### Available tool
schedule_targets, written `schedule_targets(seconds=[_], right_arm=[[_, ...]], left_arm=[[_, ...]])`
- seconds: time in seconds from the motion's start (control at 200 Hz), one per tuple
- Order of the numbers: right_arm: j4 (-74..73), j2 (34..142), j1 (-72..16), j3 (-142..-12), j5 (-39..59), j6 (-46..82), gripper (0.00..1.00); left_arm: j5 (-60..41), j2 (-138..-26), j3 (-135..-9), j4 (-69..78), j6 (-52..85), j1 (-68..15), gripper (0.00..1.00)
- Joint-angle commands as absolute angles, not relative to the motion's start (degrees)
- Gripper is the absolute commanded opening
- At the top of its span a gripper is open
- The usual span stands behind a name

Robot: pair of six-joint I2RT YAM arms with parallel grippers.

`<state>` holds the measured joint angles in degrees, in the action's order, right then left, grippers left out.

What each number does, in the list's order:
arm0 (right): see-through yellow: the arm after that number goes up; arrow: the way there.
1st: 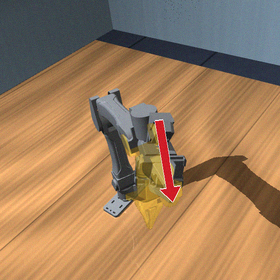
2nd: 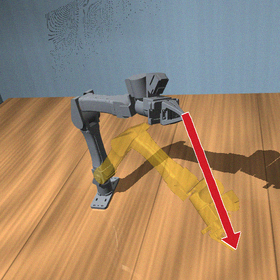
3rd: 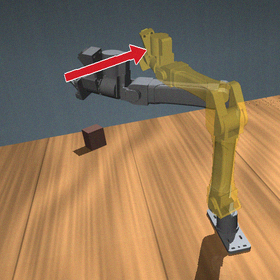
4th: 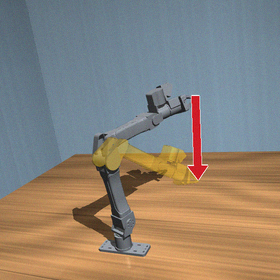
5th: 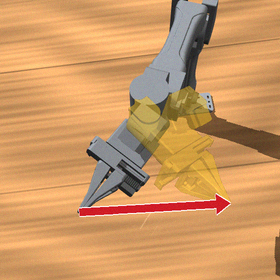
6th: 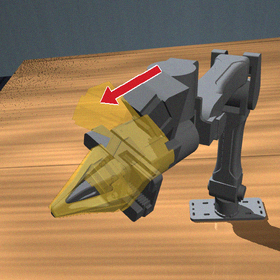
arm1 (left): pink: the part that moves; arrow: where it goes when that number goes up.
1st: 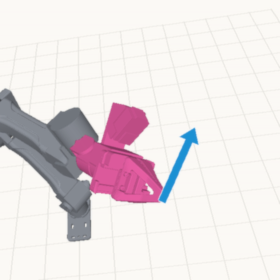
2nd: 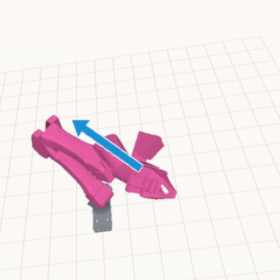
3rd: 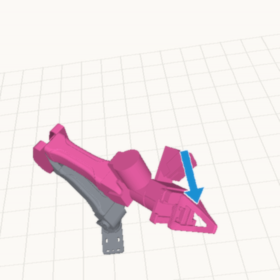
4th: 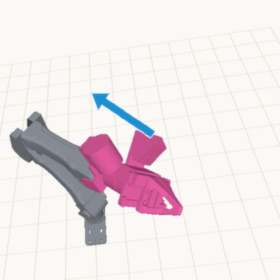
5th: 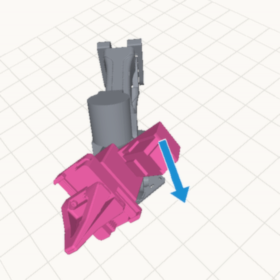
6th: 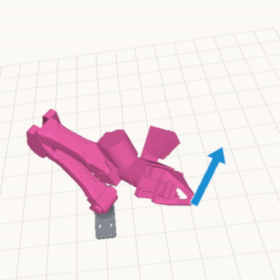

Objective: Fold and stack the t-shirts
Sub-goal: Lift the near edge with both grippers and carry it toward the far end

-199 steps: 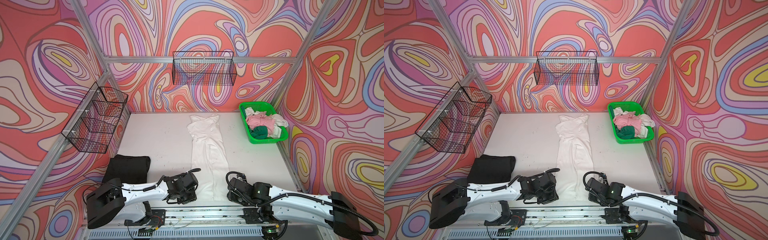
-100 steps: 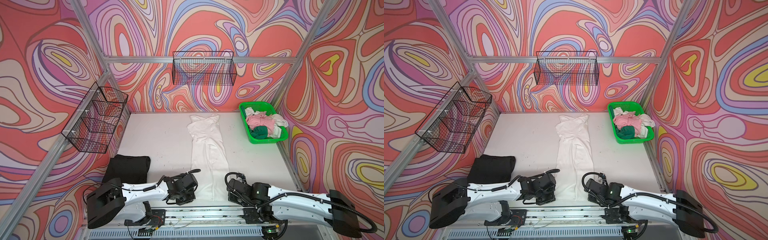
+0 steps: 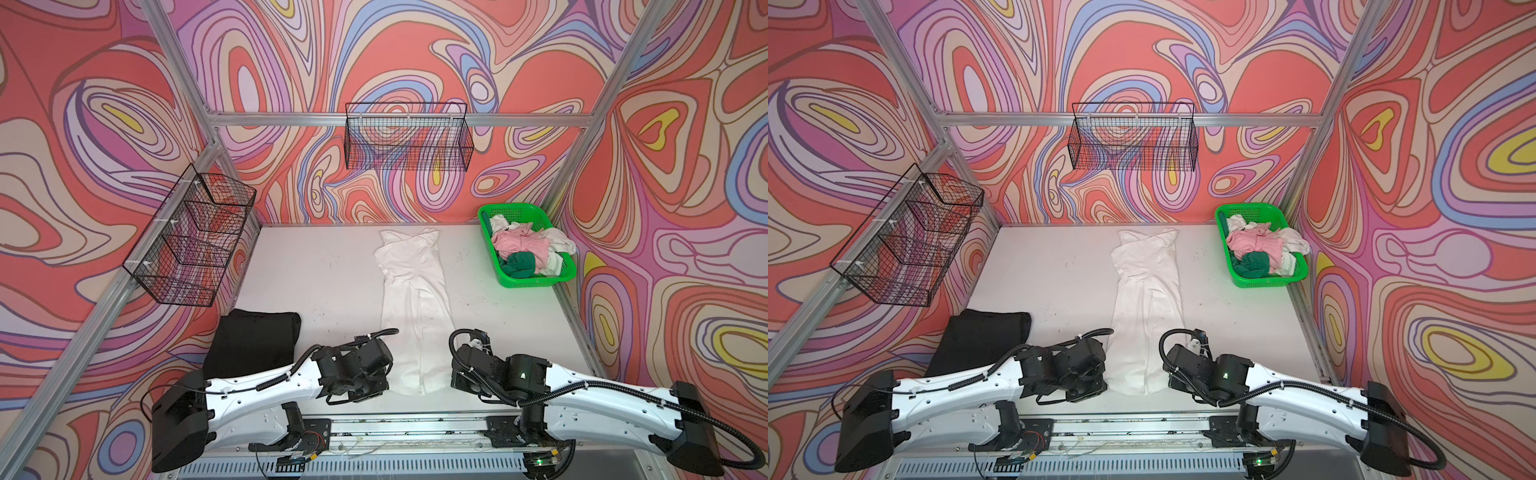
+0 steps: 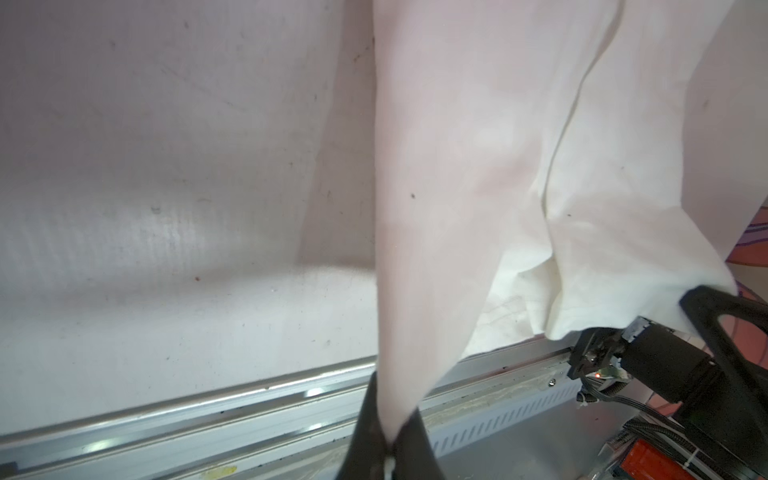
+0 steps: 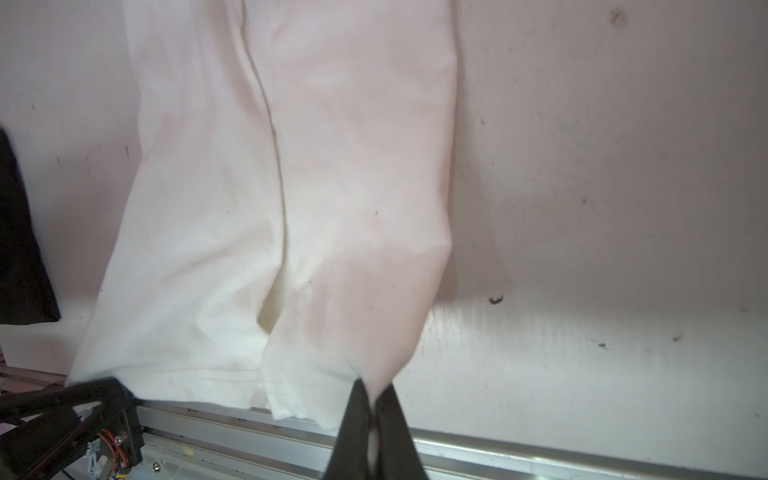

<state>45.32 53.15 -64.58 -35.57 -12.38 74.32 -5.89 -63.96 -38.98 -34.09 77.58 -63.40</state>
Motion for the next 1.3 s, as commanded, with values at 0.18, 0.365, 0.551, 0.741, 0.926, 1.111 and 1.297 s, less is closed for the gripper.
schedule_targets(seconds=[0.18,0.365,0.551,0.741,0.926,1.111,1.297], right_arm=[[48.6,57.0,-61.6,-44.8,-20.3,66.6,0.0],[44.7,59.5,-52.3,-48.6,-15.9,57.5,0.0],[41.6,65.0,-45.0,-54.1,-12.6,48.9,0.0],[36.5,71.1,-36.0,-57.7,-6.6,43.2,0.0],[33.1,77.7,-30.7,-61.3,-3.1,39.9,0.0],[29.2,84.5,-25.4,-63.4,2.2,37.8,0.0],[26.1,90.3,-21.9,-65.3,6.0,36.6,0.0]], left_arm=[[-0.7,-63.5,-47.1,-43.6,72.0,-58.4,0.0],[-0.5,-68.0,-53.9,-45.0,65.8,-53.0,0.0],[-1.3,-74.1,-59.9,-44.1,60.3,-47.5,0.0],[-2.3,-83.4,-67.8,-45.4,54.7,-42.3,0.0],[-3.0,-91.4,-75.8,-45.9,50.8,-38.3,0.0],[-5.0,-100.1,-83.5,-46.4,47.9,-35.4,0.0],[-7.0,-107.7,-89.9,-47.1,46.2,-33.5,0.0]])
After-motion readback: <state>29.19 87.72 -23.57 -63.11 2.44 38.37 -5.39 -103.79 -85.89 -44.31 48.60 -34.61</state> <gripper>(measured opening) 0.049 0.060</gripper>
